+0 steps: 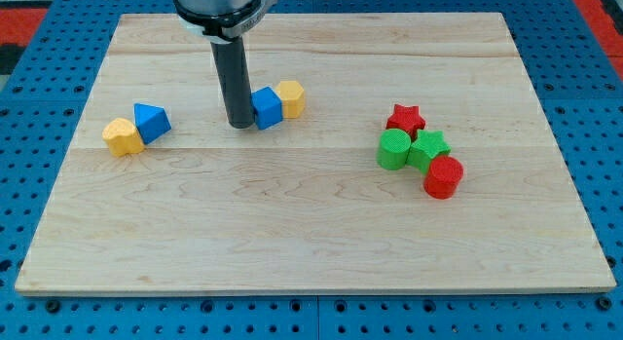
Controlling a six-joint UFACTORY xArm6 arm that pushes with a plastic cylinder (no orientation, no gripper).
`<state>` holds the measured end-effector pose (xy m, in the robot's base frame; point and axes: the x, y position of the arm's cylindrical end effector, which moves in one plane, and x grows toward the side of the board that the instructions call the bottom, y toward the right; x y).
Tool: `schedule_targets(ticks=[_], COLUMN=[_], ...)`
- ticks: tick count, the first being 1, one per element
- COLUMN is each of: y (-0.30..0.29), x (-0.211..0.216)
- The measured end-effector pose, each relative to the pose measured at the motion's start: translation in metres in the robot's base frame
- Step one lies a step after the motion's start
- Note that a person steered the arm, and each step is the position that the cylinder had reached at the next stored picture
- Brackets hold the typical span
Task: Move the blue triangle closer to the yellow hexagon
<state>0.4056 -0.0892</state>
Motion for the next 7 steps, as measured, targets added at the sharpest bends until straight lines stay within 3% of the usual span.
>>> schedule_targets(ticks=[1,3,4,5,7], y=[-0.001,-0.119,-0.178,-0.194,-0.12], x=[0.033,0.088,0.066,0.028,0.014])
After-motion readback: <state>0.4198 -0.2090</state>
